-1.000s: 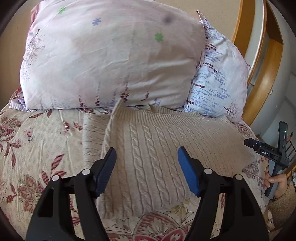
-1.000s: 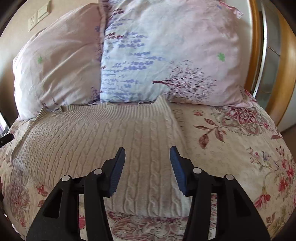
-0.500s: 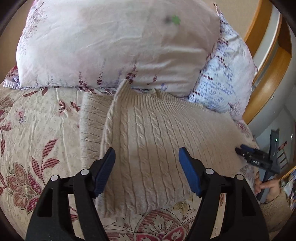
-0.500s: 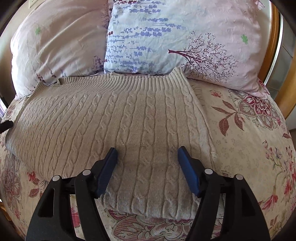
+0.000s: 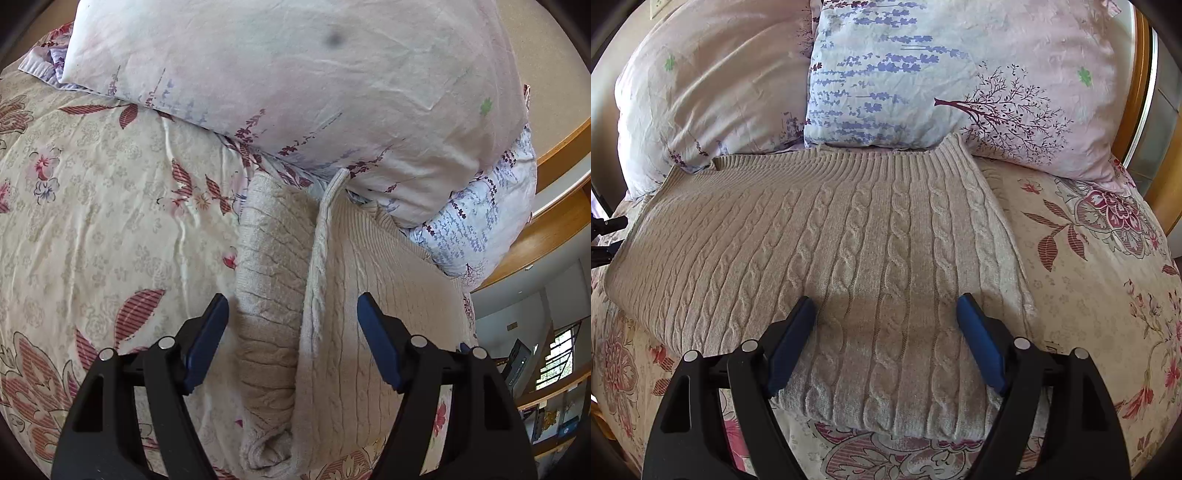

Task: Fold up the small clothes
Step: 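Grasp the folded edge of the beige sweater with the left gripper, then lift and fold the sweater over onto itself with the left gripper, release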

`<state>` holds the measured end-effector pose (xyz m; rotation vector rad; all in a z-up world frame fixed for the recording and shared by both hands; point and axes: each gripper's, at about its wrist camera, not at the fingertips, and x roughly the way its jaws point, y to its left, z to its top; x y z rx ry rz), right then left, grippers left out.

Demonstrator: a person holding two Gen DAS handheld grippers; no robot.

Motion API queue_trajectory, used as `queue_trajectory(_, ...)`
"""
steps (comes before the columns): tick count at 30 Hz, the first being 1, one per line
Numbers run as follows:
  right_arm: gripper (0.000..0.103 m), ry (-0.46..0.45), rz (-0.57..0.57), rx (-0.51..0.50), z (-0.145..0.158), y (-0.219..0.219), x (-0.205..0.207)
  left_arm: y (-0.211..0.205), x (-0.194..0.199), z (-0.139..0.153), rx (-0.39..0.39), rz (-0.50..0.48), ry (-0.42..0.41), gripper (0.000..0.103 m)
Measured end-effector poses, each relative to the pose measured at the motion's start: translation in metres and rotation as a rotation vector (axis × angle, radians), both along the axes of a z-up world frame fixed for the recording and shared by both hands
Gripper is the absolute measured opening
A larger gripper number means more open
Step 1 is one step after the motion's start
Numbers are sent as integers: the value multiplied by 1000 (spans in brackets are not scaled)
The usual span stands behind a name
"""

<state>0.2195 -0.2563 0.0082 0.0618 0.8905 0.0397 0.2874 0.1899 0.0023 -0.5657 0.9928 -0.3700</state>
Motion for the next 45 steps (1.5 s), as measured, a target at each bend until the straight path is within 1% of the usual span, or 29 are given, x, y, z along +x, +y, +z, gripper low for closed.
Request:
queue_trajectory(5, 83, -14, 2, 4, -2, 1, 0, -12, 5, -2, -20, -4, -11, 70)
queue_trajectory(7, 84, -26, 4, 14, -3, 0, -2, -14, 7, -5, -73, -2, 2, 67)
queue_trajectory(9, 87, -38, 10, 27, -3, -1, -4, -18, 10, -7, -90, 8, 5, 60)
queue_trajectory(11, 89, -44, 13, 45, -3, -2, -7, -20, 11, -11, -124, 20, 19, 47)
queue_trajectory(12, 89, -47, 13, 56, -2, -3, -8, -21, 12, -12, -141, 28, 23, 44)
queue_trajectory(13, 90, -51, 12, 71, -2, -4, -9, -22, 13, -13, -160, 33, 27, 37)
queue_trajectory(14, 91, -57, 15, 92, -1, -6, -10, -22, 13, -13, -178, 42, 28, 31)
queue_trajectory(15, 91, -64, 17, 114, -1, -9, -11, -22, 13, -12, -197, 49, 26, 29)
queue_trajectory(17, 91, -78, 19, 160, 0, -14, -14, -23, 14, -8, -224, 60, 17, 28)
queue_trajectory(21, 92, -117, 33, 290, 1, -29, -20, -34, 12, 10, -241, 58, -19, 26)
queue_trajectory(24, 92, -181, 45, 420, 3, -47, -30, -47, 10, 27, -290, 50, -53, 25)
queue_trajectory(26, 96, -250, 39, 499, 6, -59, -40, -62, 9, 39, -336, 37, -74, 24)
queue_trajectory(28, 100, -313, 23, 557, 8, -72, -49, -82, 10, 52, -378, 14, -94, 24)
queue_trajectory(29, 100, -329, 9, 575, 9, -77, -51, -94, 11, 56, -397, -2, -103, 24)
queue_trajectory(33, 100, -358, -45, 629, 9, -93, -52, -156, 17, 72, -440, -71, -128, 24)
queue_trajectory(34, 100, -374, -59, 627, 10, -96, -54, -172, 20, 73, -452, -89, -127, 24)
queue_trajectory(36, 100, -429, -100, 581, 15, -101, -57, -206, 27, 73, -479, -125, -118, 23)
queue_trajectory(38, 100, -483, -146, 547, 19, -108, -66, -241, 31, 70, -499, -168, -103, 23)
queue_trajectory(40, 100, -507, -190, 551, 19, -117, -70, -277, 32, 64, -500, -218, -87, 23)
queue_trajectory(42, 100, -504, -237, 570, 15, -127, -70, -312, 32, 54, -486, -259, -47, 23)
queue_trajectory(45, 100, -484, -294, 605, 8, -141, -69, -356, 30, 27, -448, -295, 36, 23)
